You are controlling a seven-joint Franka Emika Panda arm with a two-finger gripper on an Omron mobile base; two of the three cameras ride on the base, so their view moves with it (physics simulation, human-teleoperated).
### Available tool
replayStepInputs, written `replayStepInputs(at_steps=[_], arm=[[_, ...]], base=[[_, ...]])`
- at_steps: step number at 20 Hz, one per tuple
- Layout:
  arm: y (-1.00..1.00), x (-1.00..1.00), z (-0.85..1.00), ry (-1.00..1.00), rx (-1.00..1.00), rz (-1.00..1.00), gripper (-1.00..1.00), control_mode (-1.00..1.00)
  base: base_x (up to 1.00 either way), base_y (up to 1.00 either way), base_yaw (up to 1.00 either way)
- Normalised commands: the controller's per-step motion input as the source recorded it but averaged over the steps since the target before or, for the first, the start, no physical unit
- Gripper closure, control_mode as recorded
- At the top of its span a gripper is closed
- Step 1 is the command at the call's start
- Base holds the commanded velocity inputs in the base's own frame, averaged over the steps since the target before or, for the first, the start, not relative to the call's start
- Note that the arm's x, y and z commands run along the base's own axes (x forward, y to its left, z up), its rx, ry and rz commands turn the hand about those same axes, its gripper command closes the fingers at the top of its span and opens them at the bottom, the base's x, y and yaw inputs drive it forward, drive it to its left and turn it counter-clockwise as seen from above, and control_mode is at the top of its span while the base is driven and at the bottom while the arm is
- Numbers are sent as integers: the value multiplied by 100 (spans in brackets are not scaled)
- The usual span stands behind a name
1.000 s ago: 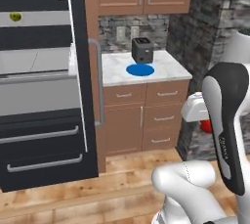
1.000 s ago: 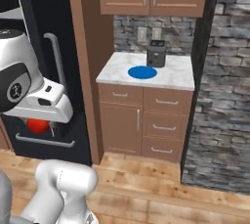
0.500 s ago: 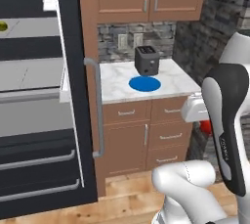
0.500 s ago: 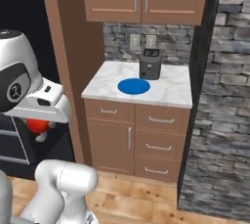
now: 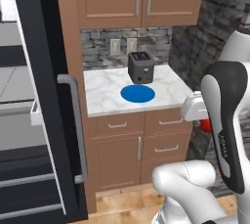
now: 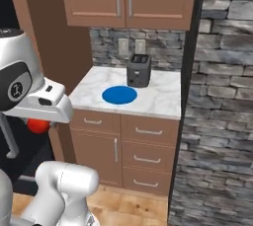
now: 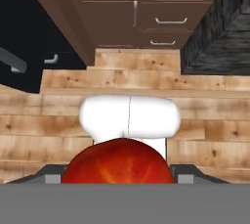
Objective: Pick tomato from the fridge and place it on the plate on the counter.
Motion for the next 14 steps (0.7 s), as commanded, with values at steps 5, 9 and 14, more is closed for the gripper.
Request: replayStepInputs(at_steps=[5, 9, 14], arm=[[0, 0, 0, 0, 0, 0, 100, 100], [0, 0, 0, 0, 0, 0, 100, 100], [0, 0, 0, 0, 0, 0, 100, 100]], base=[[43, -31, 0], [51, -29, 0], [54, -30, 0]])
